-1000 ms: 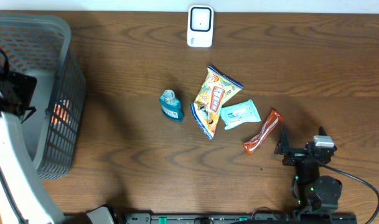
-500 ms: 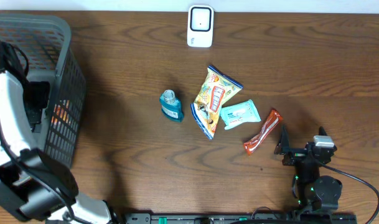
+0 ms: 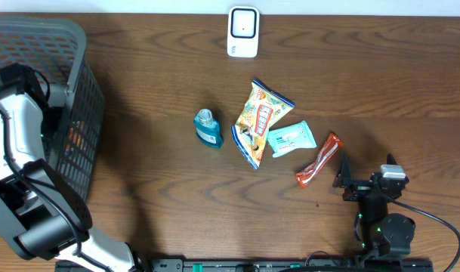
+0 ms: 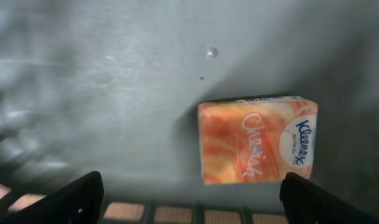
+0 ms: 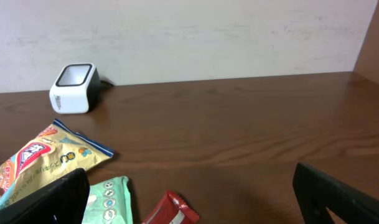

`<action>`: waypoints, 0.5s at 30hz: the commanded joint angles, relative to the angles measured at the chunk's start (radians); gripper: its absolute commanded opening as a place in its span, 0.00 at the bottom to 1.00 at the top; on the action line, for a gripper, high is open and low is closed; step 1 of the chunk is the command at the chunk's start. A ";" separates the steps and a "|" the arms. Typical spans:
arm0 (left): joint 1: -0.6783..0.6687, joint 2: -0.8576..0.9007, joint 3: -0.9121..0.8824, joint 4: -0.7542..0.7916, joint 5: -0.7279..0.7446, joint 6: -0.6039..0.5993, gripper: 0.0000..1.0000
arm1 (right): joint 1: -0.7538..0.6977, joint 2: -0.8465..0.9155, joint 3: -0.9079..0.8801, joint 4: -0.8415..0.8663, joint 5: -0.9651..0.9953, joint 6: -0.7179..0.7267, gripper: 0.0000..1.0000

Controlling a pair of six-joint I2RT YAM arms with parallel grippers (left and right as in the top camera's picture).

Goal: Scan the item barcode
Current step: 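Reach into the basket and grasp the orange Kleenex tissue pack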

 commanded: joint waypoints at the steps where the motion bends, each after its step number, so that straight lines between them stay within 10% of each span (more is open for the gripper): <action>1: 0.003 0.006 -0.051 0.053 0.026 0.032 0.91 | 0.005 -0.002 -0.003 -0.002 0.011 -0.012 0.99; 15: 0.003 0.019 -0.170 0.257 0.076 0.032 0.91 | 0.005 -0.002 -0.003 -0.002 0.011 -0.012 0.99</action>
